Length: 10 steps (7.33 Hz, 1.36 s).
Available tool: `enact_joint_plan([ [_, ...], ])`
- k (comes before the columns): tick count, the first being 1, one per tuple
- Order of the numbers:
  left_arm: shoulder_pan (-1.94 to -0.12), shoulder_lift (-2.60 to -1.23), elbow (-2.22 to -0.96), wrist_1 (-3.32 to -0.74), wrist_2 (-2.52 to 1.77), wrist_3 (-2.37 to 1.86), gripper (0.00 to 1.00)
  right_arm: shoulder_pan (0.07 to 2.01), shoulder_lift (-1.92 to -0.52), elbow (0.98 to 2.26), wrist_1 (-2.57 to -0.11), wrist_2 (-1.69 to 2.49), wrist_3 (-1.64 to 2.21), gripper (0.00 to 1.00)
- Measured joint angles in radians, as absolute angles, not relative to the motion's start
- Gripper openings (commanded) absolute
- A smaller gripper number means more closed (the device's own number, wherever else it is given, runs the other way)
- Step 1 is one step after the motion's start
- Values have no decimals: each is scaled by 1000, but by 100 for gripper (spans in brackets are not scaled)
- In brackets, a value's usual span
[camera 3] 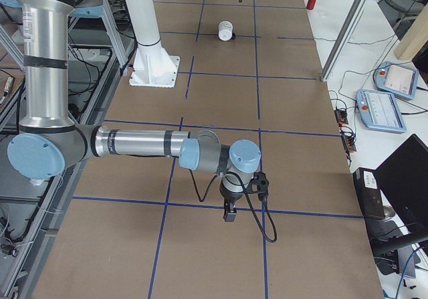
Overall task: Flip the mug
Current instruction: 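Move the left gripper toward the open end of the white mug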
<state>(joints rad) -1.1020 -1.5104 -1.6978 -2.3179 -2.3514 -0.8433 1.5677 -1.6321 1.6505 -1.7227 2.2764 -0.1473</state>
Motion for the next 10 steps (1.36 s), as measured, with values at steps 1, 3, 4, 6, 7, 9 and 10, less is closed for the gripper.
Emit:
enact_joint_plan([
  [1, -1006, -1495, -1696, -2480, -2294, -1035, 100, 1568, -1632, 1651, -1723, 2276, -147, 100],
  [3, -842, -1486, -1696, -2712, -2160, -1325, 100, 1568, -1632, 1651, -1723, 2276, -147, 100],
  [4, -796, -1486, -1696, -2820, -2115, -1428, 100, 1568, -1632, 1651, -1723, 2276, -147, 100],
  [6, -769, -1492, -1661, -3000, -2078, -1536, 100, 1568, -1632, 1651, -1723, 2276, -147, 100],
  [7, -764, -1500, -1615, -3077, -2062, -1550, 100, 1568, -1632, 1651, -1723, 2276, -147, 100],
  [9, -760, -1522, -1531, -3221, -2052, -1559, 100, 1568, -1632, 1651, -1723, 2276, -147, 100],
  [10, -758, -1531, -1492, -3286, -2051, -1560, 100, 1568, -1632, 1651, -1723, 2276, -147, 100],
])
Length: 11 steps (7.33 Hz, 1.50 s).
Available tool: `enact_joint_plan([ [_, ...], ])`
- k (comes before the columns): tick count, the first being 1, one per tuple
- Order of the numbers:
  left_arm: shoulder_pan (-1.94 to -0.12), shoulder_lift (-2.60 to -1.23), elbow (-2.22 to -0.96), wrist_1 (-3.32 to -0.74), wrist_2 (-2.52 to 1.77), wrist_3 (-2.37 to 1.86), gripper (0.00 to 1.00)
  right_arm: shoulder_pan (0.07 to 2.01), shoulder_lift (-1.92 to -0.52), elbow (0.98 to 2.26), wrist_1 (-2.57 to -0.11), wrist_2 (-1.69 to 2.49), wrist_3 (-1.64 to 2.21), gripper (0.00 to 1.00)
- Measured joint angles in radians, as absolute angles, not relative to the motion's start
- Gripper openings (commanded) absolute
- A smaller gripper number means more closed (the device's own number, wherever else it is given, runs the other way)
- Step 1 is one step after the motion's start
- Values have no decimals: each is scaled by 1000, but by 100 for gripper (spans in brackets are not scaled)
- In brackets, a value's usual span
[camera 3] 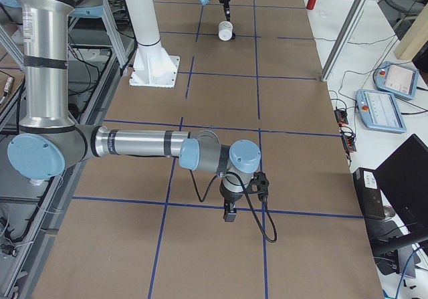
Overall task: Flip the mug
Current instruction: 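Move the left gripper toward the open end of the white mug, then insert the left gripper into the mug rim and close on it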
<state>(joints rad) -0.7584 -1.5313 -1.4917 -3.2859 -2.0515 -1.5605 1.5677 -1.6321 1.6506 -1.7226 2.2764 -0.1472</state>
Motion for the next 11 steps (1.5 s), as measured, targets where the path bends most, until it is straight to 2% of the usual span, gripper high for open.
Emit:
enact_joint_plan([
  [2, -737, -1565, -1388, -3432, -2038, -1561, 100, 1568, -1632, 1651, -1723, 2276, -147, 100],
  [4, -694, -1586, -1352, -3489, -2016, -1568, 100, 1568, -1632, 1651, -1723, 2276, -147, 100],
  [5, -677, -1593, -1342, -3523, -2012, -1579, 93, 1568, -1632, 1651, -1723, 2276, -147, 100],
  [6, -663, -1601, -1331, -3559, -2010, -1591, 78, 1568, -1632, 1651, -1723, 2276, -147, 100],
  [7, -657, -1611, -1328, -3579, -2010, -1604, 71, 1568, -1632, 1651, -1723, 2276, -147, 100],
  [11, -653, -1632, -1321, -3594, -2011, -1660, 72, 1568, -1632, 1651, -1723, 2276, -147, 100],
])
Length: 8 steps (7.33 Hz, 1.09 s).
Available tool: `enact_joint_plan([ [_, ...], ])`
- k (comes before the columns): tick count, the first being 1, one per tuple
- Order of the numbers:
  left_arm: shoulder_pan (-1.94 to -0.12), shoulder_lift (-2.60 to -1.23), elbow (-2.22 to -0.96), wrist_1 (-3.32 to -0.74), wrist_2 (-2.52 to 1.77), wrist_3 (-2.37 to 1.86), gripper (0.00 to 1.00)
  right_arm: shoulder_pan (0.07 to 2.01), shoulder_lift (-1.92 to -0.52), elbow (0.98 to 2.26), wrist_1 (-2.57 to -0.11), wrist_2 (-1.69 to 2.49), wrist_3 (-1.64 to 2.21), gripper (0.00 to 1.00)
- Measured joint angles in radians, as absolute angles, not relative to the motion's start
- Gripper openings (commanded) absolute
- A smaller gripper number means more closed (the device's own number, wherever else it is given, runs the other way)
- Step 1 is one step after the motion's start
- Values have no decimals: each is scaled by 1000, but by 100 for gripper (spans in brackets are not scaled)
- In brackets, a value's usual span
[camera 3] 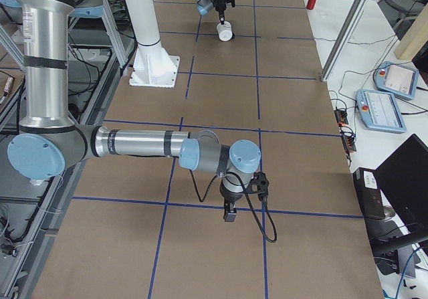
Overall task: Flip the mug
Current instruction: 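Insert the left gripper into the mug rim and close on it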
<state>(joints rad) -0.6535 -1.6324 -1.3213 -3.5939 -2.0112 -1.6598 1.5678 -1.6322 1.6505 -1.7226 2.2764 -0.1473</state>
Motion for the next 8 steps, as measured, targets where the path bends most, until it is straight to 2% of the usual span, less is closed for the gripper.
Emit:
enact_joint_plan([
  [4, -660, -1632, -1299, -3594, -1976, -1764, 71, 1568, -1632, 1651, -1723, 2276, -147, 100],
  [5, -661, -1633, -1296, -3594, -1968, -1776, 49, 1568, -1632, 1651, -1723, 2276, -147, 100],
  [6, -663, -1633, -1295, -3594, -1965, -1786, 0, 1568, -1632, 1651, -1723, 2276, -147, 100],
  [8, -666, -1636, -1300, -3595, -1970, -1821, 0, 1568, -1632, 1651, -1723, 2276, -147, 100],
])
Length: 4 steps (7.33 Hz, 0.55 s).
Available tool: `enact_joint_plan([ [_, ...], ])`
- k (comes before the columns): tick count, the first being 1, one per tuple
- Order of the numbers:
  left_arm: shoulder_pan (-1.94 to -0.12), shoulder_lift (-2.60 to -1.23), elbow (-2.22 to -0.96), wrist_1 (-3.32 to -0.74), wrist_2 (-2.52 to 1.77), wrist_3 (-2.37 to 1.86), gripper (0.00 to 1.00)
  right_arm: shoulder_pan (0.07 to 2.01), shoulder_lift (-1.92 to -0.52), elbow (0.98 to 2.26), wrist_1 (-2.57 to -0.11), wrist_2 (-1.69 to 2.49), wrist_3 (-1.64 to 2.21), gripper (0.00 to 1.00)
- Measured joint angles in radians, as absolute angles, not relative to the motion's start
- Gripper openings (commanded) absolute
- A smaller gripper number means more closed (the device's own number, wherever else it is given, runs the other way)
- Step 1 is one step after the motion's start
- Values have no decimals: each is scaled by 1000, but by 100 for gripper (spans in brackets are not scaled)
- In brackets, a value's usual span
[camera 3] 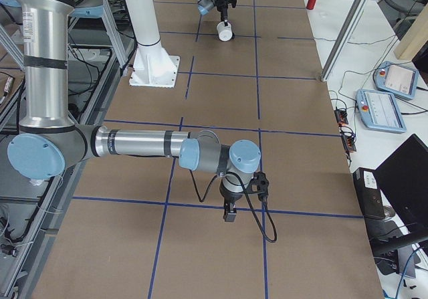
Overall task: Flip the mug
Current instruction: 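Insert the left gripper into the mug rim and close on it, then lift the mug with the left gripper and carry it toward table center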
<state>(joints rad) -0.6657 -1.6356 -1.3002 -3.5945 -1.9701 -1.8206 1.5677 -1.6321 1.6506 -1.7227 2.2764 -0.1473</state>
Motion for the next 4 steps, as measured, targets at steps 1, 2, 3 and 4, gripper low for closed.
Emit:
enact_joint_plan([
  [1, -674, -1652, -1306, -3595, -1973, -1844, 0, 1568, -1632, 1651, -1723, 2276, -147, 100],
  [2, -690, -1681, -1315, -3595, -1975, -1874, 0, 1568, -1632, 1651, -1723, 2276, -147, 100],
  [3, -705, -1716, -1331, -3591, -1979, -1898, 0, 1568, -1632, 1651, -1723, 2276, -147, 100],
  [4, -714, -1748, -1347, -3567, -1987, -1909, 0, 1568, -1632, 1651, -1723, 2276, -147, 100],
])
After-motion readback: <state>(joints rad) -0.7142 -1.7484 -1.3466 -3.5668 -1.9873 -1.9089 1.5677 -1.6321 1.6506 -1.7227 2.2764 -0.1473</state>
